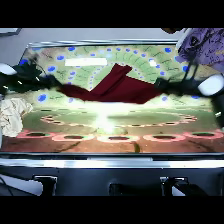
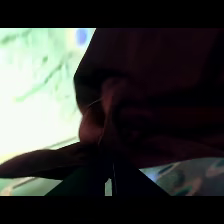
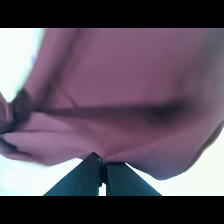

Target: Fold the clothes and pants, and hang the long-sleeved shirts on hangers.

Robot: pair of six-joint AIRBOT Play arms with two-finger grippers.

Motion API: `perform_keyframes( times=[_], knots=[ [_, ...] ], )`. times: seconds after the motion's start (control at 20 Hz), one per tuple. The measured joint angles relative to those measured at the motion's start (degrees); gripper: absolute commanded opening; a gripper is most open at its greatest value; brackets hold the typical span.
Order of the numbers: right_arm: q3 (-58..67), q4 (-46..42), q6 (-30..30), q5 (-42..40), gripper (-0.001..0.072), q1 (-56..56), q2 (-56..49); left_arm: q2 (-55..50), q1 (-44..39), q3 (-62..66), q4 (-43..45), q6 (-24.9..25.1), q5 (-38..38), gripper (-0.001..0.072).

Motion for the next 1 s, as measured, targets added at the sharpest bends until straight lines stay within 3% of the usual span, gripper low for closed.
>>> perform_keyframes(
  times=[0.25, 0.4, 0.7, 0.85, 1.0],
  knots=[
    [29.09, -13.03, -0.72, 8.85, 0.0026, 0.0, 2.45, 17.77, 0.7, 12.48, 1.33, -4.24, 3.78, 0.0019],
    [37.86, -16.26, -1.51, 12.44, 0.0026, 0.0, 7.41, 29.88, 0.83, 15.21, 9.25, -10.12, 5.66, 0.002],
    [42.36, -18.14, -1.07, 15.87, 0.0026, 0.04, 17.07, 46.4, 0.9, 16.63, 29.14, -22.25, 7.37, 0.0019],
    [41.57, -18.23, 1.18, 17.84, 0.0026, 0.04, 17.14, 47.52, 0.87, 15.41, 34.47, -24.06, 7.61, 0.002],
    [37.9, -16.79, 3.17, 18.86, 0.0026, 0.09, 12.74, 43.69, 0.87, 10.95, 36.72, -22.49, 7.69, 0.002]
  ],
)
